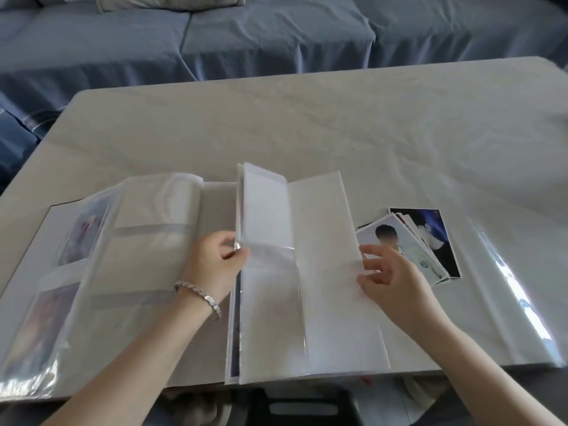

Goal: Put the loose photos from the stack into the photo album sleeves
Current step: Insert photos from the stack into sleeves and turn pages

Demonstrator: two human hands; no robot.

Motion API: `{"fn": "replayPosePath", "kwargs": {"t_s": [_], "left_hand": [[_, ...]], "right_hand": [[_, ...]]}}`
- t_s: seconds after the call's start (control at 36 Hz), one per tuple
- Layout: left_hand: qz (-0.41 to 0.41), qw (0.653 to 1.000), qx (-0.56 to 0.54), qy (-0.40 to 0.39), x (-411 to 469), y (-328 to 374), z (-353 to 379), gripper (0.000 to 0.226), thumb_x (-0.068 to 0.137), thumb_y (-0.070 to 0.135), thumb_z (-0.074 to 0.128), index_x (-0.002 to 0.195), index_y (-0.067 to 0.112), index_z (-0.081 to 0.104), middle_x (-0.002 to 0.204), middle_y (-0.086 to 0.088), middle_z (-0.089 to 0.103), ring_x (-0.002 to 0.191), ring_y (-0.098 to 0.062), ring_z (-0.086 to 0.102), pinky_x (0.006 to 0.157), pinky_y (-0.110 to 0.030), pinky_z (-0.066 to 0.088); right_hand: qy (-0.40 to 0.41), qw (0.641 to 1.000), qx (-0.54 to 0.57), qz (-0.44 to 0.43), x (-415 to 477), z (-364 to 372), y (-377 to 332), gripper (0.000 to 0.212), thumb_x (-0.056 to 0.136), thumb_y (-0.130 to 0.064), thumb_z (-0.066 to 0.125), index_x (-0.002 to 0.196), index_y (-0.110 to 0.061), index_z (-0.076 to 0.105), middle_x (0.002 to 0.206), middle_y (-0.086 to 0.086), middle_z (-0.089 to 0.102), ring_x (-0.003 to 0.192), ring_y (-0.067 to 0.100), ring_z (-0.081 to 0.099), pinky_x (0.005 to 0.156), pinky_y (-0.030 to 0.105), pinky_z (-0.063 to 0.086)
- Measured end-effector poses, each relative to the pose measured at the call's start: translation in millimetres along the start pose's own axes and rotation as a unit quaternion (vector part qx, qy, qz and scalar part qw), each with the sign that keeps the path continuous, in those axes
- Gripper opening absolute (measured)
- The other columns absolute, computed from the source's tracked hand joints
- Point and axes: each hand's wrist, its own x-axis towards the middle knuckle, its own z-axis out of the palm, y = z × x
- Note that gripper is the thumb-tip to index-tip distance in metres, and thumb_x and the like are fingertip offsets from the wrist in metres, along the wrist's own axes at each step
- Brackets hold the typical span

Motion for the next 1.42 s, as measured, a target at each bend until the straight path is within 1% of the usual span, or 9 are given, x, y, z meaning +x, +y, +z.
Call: {"fn": "replayPosePath", "kwargs": {"t_s": [0.08, 0.25, 0.39, 0.5, 0.67, 0.94, 1.11, 1.28, 1.42], "left_hand": [[-0.003, 0.999, 0.034, 0.027, -3.4, -9.9, -0.7, 0.043, 0.080, 0.008, 0.067, 0.120, 0.022, 0.056, 0.065, 0.024, 0.056, 0.065, 0.003, 0.055, 0.060, -0.022, 0.040], [0.014, 0.999, -0.002, 0.032, -4.7, -13.8, 6.4, 0.049, 0.079, 0.005, 0.070, 0.122, 0.020, 0.052, 0.067, 0.016, 0.061, 0.062, -0.002, 0.057, 0.056, -0.008, 0.039], [0.034, 0.992, 0.112, 0.037, -3.7, -10.7, 7.8, 0.052, 0.077, 0.010, 0.072, 0.125, 0.015, 0.054, 0.098, -0.001, 0.058, 0.096, -0.028, 0.055, 0.086, -0.035, 0.041], [0.105, 0.967, 0.232, -0.001, -6.0, -7.1, 9.5, 0.048, 0.078, 0.003, 0.067, 0.125, 0.007, 0.057, 0.140, -0.016, 0.038, 0.130, -0.032, 0.034, 0.106, -0.033, 0.024], [0.238, 0.923, 0.288, -0.097, -5.4, 5.2, 22.4, 0.041, 0.095, 0.016, 0.048, 0.135, 0.009, 0.047, 0.153, -0.004, 0.025, 0.142, -0.018, 0.021, 0.114, -0.027, 0.013], [0.156, 0.893, 0.396, -0.147, 0.1, -6.5, 47.6, 0.067, 0.093, 0.058, 0.027, 0.149, 0.032, 0.001, 0.156, 0.004, -0.018, 0.143, -0.011, -0.016, 0.112, -0.030, -0.013], [0.153, 0.894, 0.398, -0.136, 0.7, -14.2, 47.3, 0.068, 0.092, 0.061, 0.024, 0.148, 0.034, -0.003, 0.155, 0.007, -0.021, 0.141, -0.009, -0.020, 0.111, -0.030, -0.016], [0.157, 0.897, 0.391, -0.135, 0.7, -15.7, 47.6, 0.067, 0.092, 0.059, 0.026, 0.148, 0.035, -0.001, 0.155, 0.007, -0.020, 0.141, -0.008, -0.021, 0.109, -0.028, -0.018], [0.160, 0.898, 0.388, -0.134, 1.2, -15.8, 48.0, 0.067, 0.092, 0.059, 0.026, 0.148, 0.035, -0.001, 0.155, 0.008, -0.020, 0.141, -0.007, -0.020, 0.110, -0.029, -0.017]], "right_hand": [[0.030, 0.993, -0.108, -0.027, 7.4, -7.3, 9.9, 0.032, 0.083, -0.009, 0.064, 0.113, -0.021, 0.060, 0.096, -0.007, 0.064, 0.077, 0.002, 0.059, 0.058, 0.004, 0.039], [0.070, 0.949, -0.307, -0.003, 27.2, -30.0, 20.1, 0.046, 0.081, -0.030, 0.070, 0.121, -0.015, 0.055, 0.132, 0.006, 0.046, 0.120, 0.024, 0.039, 0.095, 0.034, 0.034], [0.016, 0.911, -0.404, 0.085, 34.4, -42.4, 18.5, 0.075, 0.071, -0.056, 0.070, 0.133, -0.027, 0.039, 0.134, 0.010, 0.035, 0.125, 0.031, 0.028, 0.102, 0.039, 0.028], [0.022, 0.917, -0.388, 0.086, 36.8, -43.9, 18.0, 0.077, 0.066, -0.056, 0.075, 0.131, -0.029, 0.042, 0.126, 0.010, 0.037, 0.121, 0.030, 0.030, 0.100, 0.038, 0.031], [0.070, 0.918, -0.381, 0.080, 40.9, -41.9, 21.3, 0.087, 0.062, -0.048, 0.081, 0.128, -0.011, 0.038, 0.121, 0.014, 0.037, 0.116, 0.032, 0.033, 0.094, 0.040, 0.036], [0.151, 0.959, -0.239, 0.025, 40.1, -48.6, 35.6, 0.073, 0.066, -0.026, 0.084, 0.128, -0.013, 0.048, 0.120, 0.010, 0.046, 0.114, 0.028, 0.041, 0.091, 0.037, 0.038], [0.212, 0.975, -0.065, 0.021, 48.6, -65.0, 36.2, 0.022, 0.065, -0.018, 0.083, 0.081, -0.022, 0.069, 0.069, -0.010, 0.063, 0.057, 0.004, 0.055, 0.048, 0.012, 0.038], [0.173, 0.976, 0.023, 0.126, 64.5, -83.2, 35.9, 0.017, 0.066, -0.018, 0.084, 0.073, -0.021, 0.069, 0.065, -0.008, 0.063, 0.052, 0.009, 0.056, 0.047, 0.021, 0.040], [0.165, 0.979, -0.005, 0.122, 64.9, -92.4, 38.1, 0.014, 0.071, -0.016, 0.081, 0.076, -0.018, 0.068, 0.068, -0.005, 0.062, 0.058, 0.011, 0.056, 0.054, 0.023, 0.044]]}}
